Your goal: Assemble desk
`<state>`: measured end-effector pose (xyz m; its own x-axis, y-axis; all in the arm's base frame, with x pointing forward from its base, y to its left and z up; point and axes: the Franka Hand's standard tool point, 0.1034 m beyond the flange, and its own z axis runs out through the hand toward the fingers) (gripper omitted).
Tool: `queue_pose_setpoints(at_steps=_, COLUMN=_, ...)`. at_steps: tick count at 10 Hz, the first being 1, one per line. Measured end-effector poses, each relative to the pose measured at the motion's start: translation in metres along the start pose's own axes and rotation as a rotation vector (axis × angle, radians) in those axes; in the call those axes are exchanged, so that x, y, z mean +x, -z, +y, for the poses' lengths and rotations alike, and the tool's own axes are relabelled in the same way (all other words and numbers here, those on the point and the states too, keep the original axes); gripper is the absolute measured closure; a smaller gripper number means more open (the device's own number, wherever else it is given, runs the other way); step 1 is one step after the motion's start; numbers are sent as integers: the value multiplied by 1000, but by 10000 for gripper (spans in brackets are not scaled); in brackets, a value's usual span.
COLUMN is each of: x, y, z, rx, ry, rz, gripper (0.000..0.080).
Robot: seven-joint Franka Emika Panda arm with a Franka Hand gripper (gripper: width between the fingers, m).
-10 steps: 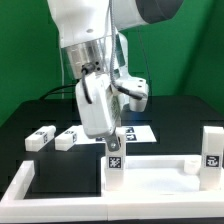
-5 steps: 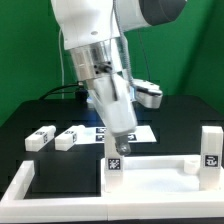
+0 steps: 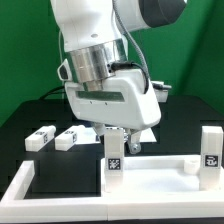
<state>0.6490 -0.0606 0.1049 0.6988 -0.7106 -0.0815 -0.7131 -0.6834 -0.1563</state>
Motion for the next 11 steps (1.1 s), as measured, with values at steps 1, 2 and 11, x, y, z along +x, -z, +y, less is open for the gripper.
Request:
queue_pose_setpoints(at_steps=1, x=-1, y=0, z=3, rx=-45, ry=205, rz=-5, gripper=150)
queue_pose_setpoints(at_steps=2, x=-1, y=-1, z=4, rx=-51, ry=245, rz=-7, gripper=150)
queue_pose_setpoints(at_steps=11, x=2, y=1, z=3, rx=-40, ry=-389, rz=12, gripper=509)
